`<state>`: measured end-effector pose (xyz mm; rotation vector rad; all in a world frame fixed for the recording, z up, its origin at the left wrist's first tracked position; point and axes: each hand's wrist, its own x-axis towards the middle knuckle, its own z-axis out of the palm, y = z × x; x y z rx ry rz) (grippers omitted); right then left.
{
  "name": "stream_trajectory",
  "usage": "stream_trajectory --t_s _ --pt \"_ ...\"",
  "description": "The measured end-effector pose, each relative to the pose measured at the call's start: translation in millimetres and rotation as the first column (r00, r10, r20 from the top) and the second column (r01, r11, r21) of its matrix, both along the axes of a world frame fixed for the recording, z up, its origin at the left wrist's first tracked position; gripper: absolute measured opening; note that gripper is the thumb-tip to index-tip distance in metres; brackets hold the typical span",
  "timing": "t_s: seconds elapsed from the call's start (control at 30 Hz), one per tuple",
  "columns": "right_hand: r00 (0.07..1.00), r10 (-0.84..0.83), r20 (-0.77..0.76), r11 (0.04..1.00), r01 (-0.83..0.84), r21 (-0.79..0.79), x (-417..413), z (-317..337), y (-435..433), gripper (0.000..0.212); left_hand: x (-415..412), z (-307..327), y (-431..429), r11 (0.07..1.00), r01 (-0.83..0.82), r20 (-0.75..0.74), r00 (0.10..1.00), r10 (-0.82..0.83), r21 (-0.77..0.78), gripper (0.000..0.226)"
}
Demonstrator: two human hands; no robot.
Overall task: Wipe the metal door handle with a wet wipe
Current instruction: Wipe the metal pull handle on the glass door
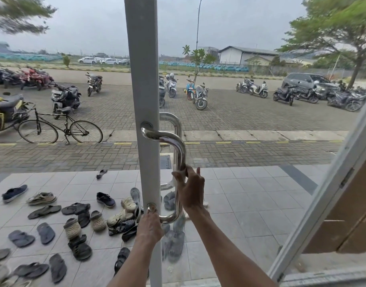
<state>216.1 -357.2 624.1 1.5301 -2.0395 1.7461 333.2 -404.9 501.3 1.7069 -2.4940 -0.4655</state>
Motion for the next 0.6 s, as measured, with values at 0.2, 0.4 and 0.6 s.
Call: stream_trajectory --t_s 0.2,0.4,0.6 --pt "0.999 0.026 -0.028 0.993 -0.029 -0.111 -2 59 -10 0.028 7 -3 -6 0.987 0.044 0.008 0.999 -0.043 -0.152 0.069" --pt "0.994 0.034 -0.102 0.985 -0.05 -0.163 -3 61 -11 0.037 8 19 -18 0.965 0.024 -0.117 0.991 -0.056 -0.26 0.093" --pt "0.999 0.033 -0.036 0.988 -0.038 -0.149 -2 44 -8 0.025 15 67 -25 0.884 0.008 -0.204 0.972 -0.117 -0.468 0.089"
